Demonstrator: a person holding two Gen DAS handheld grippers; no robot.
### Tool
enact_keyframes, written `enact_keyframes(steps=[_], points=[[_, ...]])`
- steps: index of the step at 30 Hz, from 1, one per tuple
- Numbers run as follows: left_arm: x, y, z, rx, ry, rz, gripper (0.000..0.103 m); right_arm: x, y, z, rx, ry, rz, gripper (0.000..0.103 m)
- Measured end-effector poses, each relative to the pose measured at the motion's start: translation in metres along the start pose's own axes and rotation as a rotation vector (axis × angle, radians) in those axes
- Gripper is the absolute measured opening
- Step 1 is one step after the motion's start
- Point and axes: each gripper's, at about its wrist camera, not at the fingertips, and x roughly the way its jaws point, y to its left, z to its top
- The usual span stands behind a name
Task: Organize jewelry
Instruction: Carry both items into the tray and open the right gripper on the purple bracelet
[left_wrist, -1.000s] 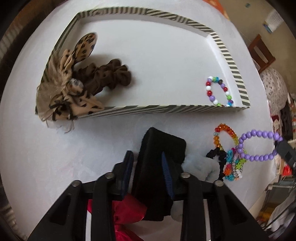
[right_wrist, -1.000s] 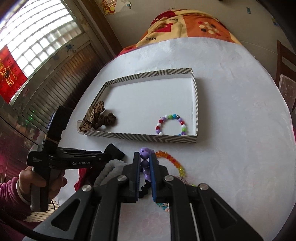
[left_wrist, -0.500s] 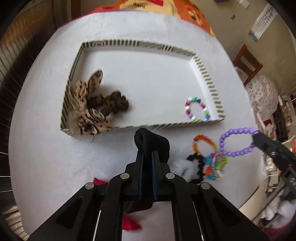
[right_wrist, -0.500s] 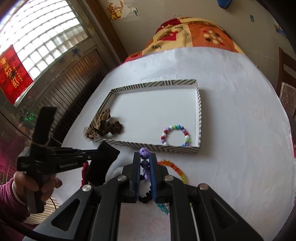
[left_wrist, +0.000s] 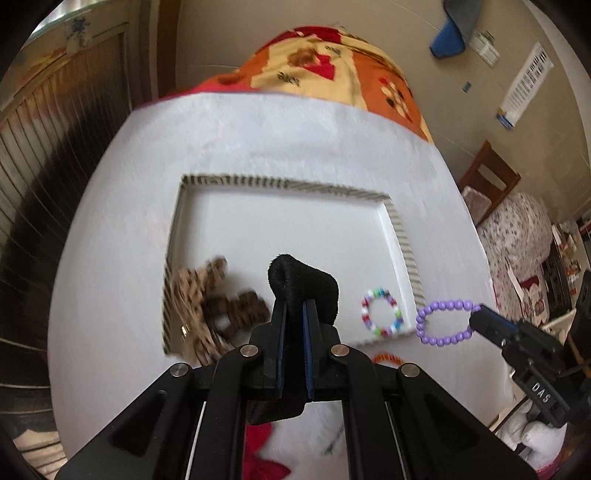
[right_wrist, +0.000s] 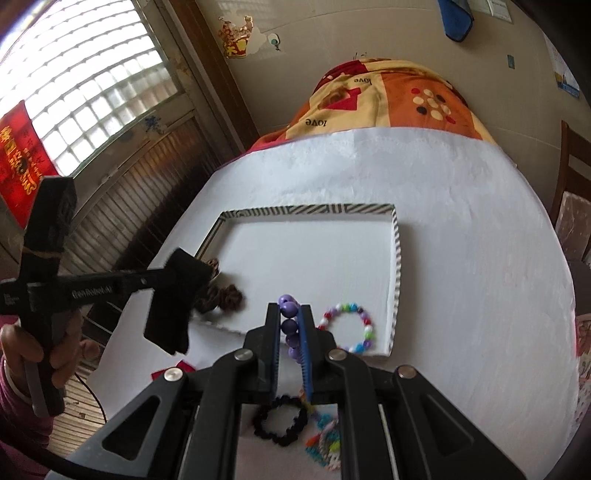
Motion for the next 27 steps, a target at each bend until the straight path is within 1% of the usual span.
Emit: enact_keyframes(steps=[6,10,14,20,24,27], points=[[0.023,0.022,0.036,-0.039,-0.002,0.029,0.0,0.034,-0.013,0.022,0.02,0.031,-0.025,0.01],[0.039,0.031,0.053,-0.063,0.01,0.027,0.0,0.056,-0.019,0.032,0.039,0.054,-0.027,0.01],[0.063,0.033,0.068,-0.079,0.044,0.015,0.0,0.077,-0.025,0.039,0.057,0.081,-0.027,0.01],[0.091,0.011,0.069,-0.052,0.1,-0.028,0.0,0.1,-0.036,0.042,0.085,0.119,-0.026,0.01],[0.103,-0.005,0.061,-0.027,0.139,-0.055,0.0,0.11,-0.045,0.047,0.103,0.131,-0.03,0.01],[0.111,-0.007,0.049,-0.035,0.17,-0.065,0.0,0.117,-0.045,0.055,0.101,0.138,-0.023,0.01]])
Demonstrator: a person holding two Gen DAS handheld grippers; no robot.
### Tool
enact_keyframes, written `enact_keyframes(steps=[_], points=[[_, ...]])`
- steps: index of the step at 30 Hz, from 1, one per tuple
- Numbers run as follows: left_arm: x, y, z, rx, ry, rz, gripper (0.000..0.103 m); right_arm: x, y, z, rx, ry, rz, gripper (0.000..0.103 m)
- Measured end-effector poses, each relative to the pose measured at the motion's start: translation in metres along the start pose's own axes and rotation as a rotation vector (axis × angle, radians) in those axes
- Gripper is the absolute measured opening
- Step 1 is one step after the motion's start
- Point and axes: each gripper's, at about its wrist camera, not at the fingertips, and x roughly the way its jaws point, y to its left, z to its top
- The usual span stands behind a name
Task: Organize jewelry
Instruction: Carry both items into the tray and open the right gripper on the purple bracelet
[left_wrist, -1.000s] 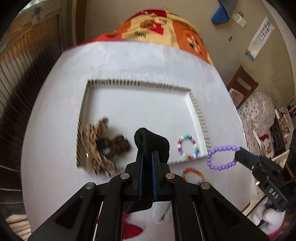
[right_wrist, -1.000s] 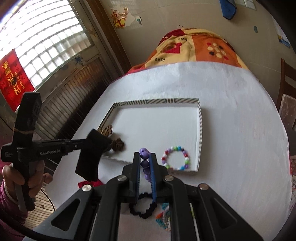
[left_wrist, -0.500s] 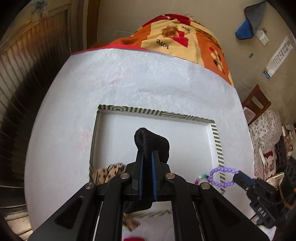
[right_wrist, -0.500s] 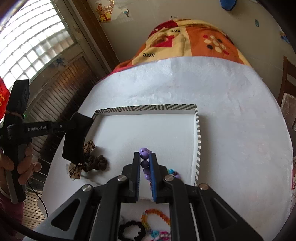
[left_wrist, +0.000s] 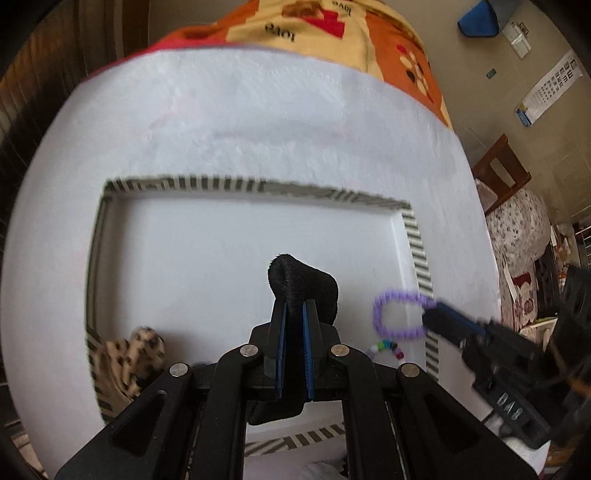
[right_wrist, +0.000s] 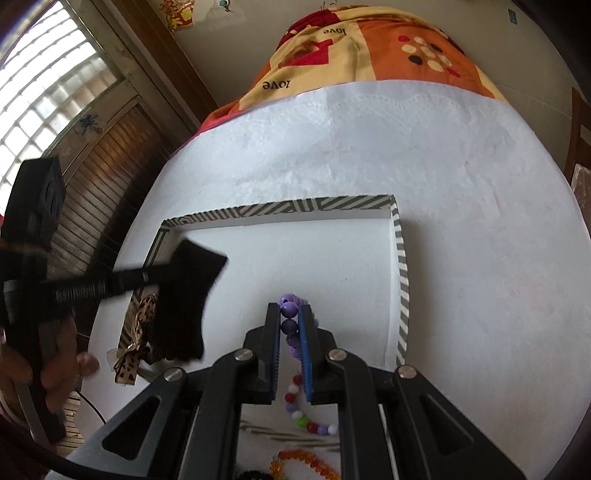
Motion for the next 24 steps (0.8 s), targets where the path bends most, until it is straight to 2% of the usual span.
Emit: enact_keyframes(steps=[9,17,20,24], points=[[0.023,0.037,-0.03,-0.149,0.05,0.003,0.0,0.035,0.035,0.035,-0.055,0.029,0.081,0.01],[0.02,0.054,-0.038,-0.227,0.034,-0.022,0.001,0.085,0.069,0.065,-0.028,0.06,0.232,0.01],[0.021,0.057,-0.036,-0.248,0.035,-0.03,0.001,0.109,0.059,0.069,0.029,0.088,0.23,0.01],[0.028,0.053,-0.035,-0.243,0.036,-0.022,0.001,0.149,0.042,0.064,0.09,0.185,0.191,0.01]])
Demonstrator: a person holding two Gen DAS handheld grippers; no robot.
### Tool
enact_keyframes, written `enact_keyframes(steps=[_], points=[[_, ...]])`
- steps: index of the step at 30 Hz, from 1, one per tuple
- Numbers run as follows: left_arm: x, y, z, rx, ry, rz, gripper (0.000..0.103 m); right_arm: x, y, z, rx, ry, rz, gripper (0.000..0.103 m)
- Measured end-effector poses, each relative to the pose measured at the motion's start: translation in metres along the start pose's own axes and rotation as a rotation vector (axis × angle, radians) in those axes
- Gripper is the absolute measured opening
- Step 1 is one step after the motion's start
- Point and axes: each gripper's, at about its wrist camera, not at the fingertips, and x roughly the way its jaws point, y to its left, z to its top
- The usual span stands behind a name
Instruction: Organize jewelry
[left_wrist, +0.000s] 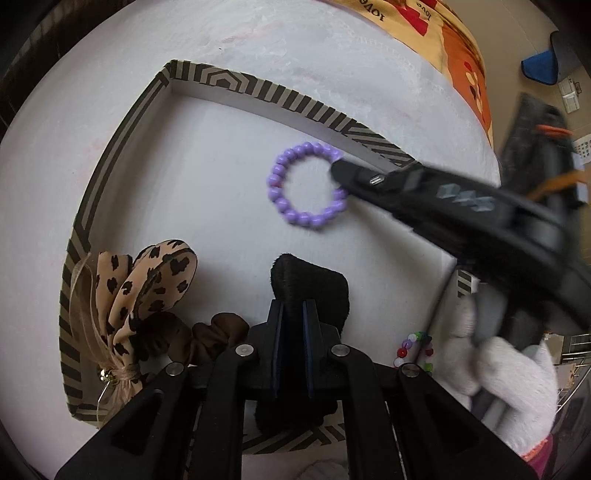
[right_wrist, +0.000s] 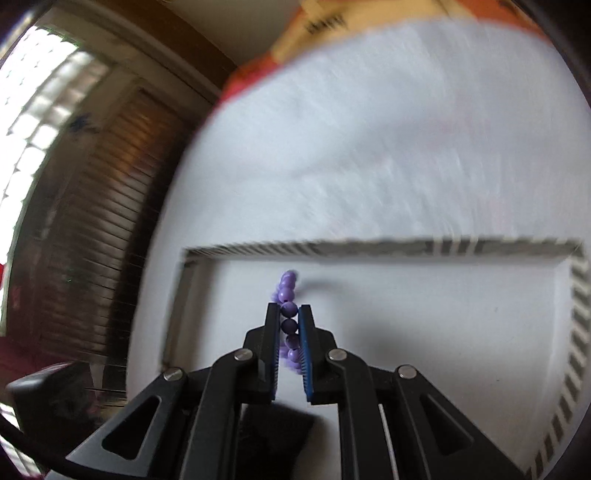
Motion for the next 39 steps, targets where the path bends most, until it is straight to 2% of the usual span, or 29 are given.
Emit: enact_keyframes(steps=[2,4,6,9,12,15,22,34,39], points=[[0.001,-0.002,0.001,-0.005,-0.005,-0.001,0.002,0.009,-0.001,-0.002,0.008,0.013,0.001,0.014],[0.0,-0.003,0.002,0.001,-0.018,0.009,0.006,0.005,0.001,-0.004,0.018,0.002,0.04,0.018],[-0.003,-0.004,0.001,0.009,-0.023,0.008,0.013,-0.002,-0.001,-0.005,0.029,0.001,0.04,0.027],[-0.007,-0.006,0.0,0.007,-0.017,-0.02,0.024,-0.027,-0.002,-0.012,0.014,-0.029,0.03,0.028],[-0.017,-0.009,-0.005,0.02,-0.029,-0.024,0.025,-0.053,-0.004,-0.024,0.001,-0.056,0.016,0.031],[-0.031,-0.014,-0.011,0.052,-0.056,0.008,0.026,-0.083,-0.007,-0.042,-0.002,-0.084,0.005,0.038],[-0.054,-0.026,-0.03,0.114,-0.106,0.073,0.026,-0.141,-0.007,-0.086,-0.032,-0.168,-0.062,0.043],[-0.073,-0.053,-0.079,0.214,-0.148,0.123,0.026,-0.186,-0.01,-0.159,-0.019,-0.216,-0.118,0.044],[-0.076,-0.059,-0.103,0.234,-0.15,0.133,0.026,-0.2,-0.009,-0.184,-0.034,-0.222,-0.145,0.049]])
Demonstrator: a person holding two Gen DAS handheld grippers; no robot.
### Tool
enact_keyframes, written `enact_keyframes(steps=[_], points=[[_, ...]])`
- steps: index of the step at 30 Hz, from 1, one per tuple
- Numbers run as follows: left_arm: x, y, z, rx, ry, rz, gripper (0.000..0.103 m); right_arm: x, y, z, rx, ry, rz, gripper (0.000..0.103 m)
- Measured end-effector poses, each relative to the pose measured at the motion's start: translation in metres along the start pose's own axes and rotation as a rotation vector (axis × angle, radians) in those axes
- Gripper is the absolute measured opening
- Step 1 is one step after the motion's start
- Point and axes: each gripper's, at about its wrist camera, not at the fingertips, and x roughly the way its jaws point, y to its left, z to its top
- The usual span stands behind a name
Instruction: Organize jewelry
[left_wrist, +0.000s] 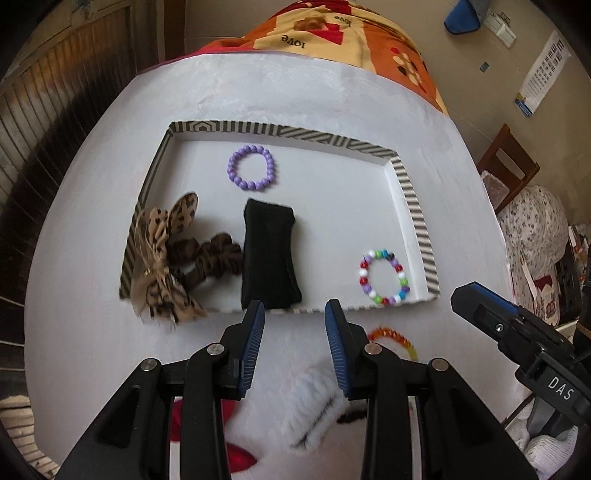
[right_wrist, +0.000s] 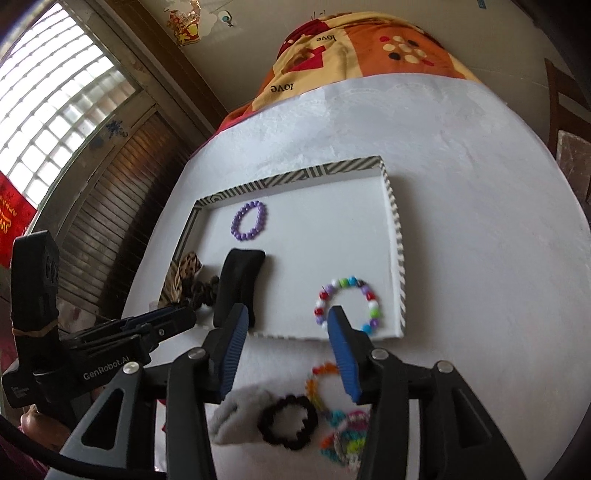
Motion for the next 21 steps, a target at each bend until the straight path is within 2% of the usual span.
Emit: enact_keyframes(steps=[11,21], points=[[-0.011,-0.017,-0.036,0.025,0.004,0.024,0.026,-0.025,-0.01,-0.037,-0.013,0.003,-0.058,0.05],[-0.015,-0.026,-0.056,0.032,0.01,0.027,0.026,-0.038,-0.016,-0.061,-0.025,0.017,-0.093,0.053]])
